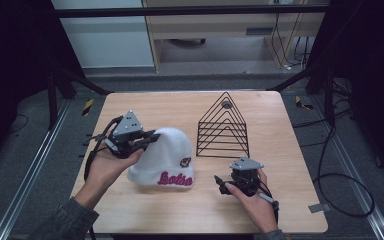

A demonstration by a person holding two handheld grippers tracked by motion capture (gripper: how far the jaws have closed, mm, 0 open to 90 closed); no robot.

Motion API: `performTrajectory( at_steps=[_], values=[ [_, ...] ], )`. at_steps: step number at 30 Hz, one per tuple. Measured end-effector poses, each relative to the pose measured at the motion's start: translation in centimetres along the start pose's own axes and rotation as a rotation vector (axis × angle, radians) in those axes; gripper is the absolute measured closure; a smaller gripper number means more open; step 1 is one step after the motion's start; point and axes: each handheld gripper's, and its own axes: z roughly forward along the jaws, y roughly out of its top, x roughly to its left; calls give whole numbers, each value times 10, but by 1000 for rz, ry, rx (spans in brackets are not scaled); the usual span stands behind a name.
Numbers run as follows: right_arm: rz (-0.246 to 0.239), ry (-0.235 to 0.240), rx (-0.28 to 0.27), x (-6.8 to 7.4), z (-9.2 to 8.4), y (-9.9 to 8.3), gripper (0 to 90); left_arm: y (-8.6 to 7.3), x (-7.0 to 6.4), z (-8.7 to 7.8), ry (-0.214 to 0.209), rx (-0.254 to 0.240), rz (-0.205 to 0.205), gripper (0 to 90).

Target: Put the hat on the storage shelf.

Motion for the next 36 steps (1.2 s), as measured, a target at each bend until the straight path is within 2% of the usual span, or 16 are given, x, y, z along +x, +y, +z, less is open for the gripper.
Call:
performTrajectory(
  at_steps=[3,7,8,9,11,12,17,22,24,28,36],
  values=[
    [-9,19,-34,1,-10,12,136,11,5,-4,12,-6,20,845],
    [-67,23,-70,6,-23,31,197,21,10,-8,18,-26,20,845],
    [-81,31,-77,7,-24,35,203,27,13,-11,30,-36,37,845],
    [-88,37,-82,9,-25,38,211,31,16,-13,24,-50,25,845],
    [-119,46,-91,13,-27,46,220,34,17,-15,26,-54,28,845],
    [-132,51,-96,17,-28,51,224,42,20,-18,30,-72,37,845],
    [-168,91,-118,27,-29,70,231,59,26,-23,41,-92,61,845],
    [-165,123,-141,30,-30,85,205,76,26,-29,27,-126,83,845],
    [-158,135,-144,28,-30,90,199,83,22,-34,32,-137,111,844],
    [-153,146,-144,26,-29,95,191,93,16,-42,20,-151,141,844],
    [-140,176,-138,26,-21,99,188,96,11,-43,3,-151,155,844]
  ],
)
